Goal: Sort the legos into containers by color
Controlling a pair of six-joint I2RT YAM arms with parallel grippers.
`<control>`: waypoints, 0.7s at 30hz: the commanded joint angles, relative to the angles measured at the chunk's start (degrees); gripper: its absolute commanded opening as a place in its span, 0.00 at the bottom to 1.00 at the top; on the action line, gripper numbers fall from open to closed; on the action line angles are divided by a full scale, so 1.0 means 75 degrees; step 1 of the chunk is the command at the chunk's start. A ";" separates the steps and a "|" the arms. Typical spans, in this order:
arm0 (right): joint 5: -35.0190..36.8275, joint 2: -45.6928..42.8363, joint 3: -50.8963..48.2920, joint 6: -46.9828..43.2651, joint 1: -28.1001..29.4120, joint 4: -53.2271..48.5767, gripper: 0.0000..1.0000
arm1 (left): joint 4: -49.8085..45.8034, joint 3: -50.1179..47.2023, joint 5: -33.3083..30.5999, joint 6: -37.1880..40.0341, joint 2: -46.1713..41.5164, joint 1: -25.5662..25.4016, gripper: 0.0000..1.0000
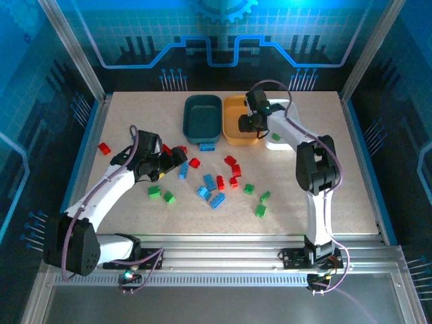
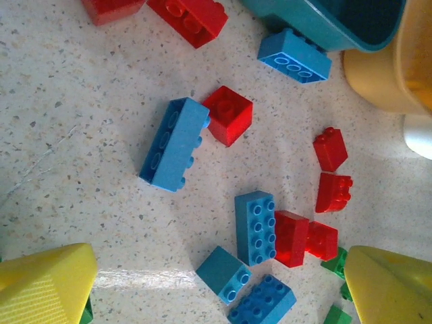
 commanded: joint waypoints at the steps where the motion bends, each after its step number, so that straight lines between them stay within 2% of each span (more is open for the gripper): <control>1: -0.0273 0.0212 0.0445 -0.0171 -0.0017 -0.0394 0.43 | -0.0231 -0.0017 -0.0033 0.0110 0.0222 0.0054 0.96; 7: -0.0495 0.0585 0.0982 -0.0288 0.0004 -0.0674 0.47 | -0.0221 0.0007 -0.0062 0.0161 0.0399 0.0051 0.96; 9: -0.0512 0.0620 0.1048 -0.0315 0.0000 -0.0711 0.58 | -0.0230 0.0031 -0.0062 0.0200 0.0456 0.0054 0.96; 11: -0.0517 0.0599 0.1104 -0.0338 0.0005 -0.0743 0.63 | -0.0230 0.0063 -0.0079 0.0241 0.0528 0.0054 0.96; 15: -0.0547 0.0307 0.1046 -0.0339 0.0007 -0.0708 0.66 | -0.0299 0.0289 -0.0194 0.0397 0.0911 0.0043 0.97; 18: -0.0582 -0.0214 0.0661 -0.0265 0.0011 -0.0507 0.66 | -0.0482 0.0650 -0.0529 0.0553 0.1391 -0.0074 0.93; 21: -0.0790 -0.1044 -0.0267 0.0011 0.0062 -0.0100 0.67 | -0.1040 0.1461 -0.1399 0.0920 0.2182 -0.0542 0.86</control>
